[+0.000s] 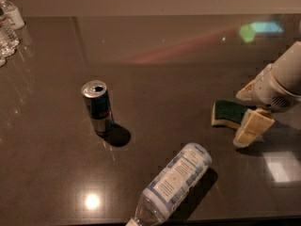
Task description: Move sponge near redbull can
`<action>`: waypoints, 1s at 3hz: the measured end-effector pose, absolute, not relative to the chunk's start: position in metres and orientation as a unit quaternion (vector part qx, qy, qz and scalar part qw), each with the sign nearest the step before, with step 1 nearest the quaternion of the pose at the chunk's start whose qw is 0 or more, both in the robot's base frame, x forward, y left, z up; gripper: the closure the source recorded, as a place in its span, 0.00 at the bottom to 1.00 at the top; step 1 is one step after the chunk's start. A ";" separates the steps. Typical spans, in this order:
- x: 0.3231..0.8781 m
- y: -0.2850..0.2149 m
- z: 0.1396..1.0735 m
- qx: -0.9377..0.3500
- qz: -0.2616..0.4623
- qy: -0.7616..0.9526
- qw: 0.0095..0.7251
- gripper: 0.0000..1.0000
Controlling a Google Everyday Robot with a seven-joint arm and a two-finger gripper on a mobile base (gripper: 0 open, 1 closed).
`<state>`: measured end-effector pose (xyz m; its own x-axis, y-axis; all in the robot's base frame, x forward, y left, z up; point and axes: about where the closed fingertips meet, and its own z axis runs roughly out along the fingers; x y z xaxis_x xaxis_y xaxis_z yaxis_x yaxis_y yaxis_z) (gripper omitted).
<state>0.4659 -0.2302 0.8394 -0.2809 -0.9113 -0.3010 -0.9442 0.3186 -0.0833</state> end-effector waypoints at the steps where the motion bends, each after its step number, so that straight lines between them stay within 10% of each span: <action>1: 0.468 -0.233 0.839 -0.577 0.057 0.801 0.147 0.41; 3: 0.477 -0.222 0.857 -0.584 0.061 0.795 0.153 0.88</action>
Offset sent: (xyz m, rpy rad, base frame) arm 0.0069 -0.0031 0.0136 0.0163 0.0037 -0.0204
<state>0.4772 -0.2225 0.8568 -0.2720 -0.9095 -0.3143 -0.9466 0.3116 -0.0825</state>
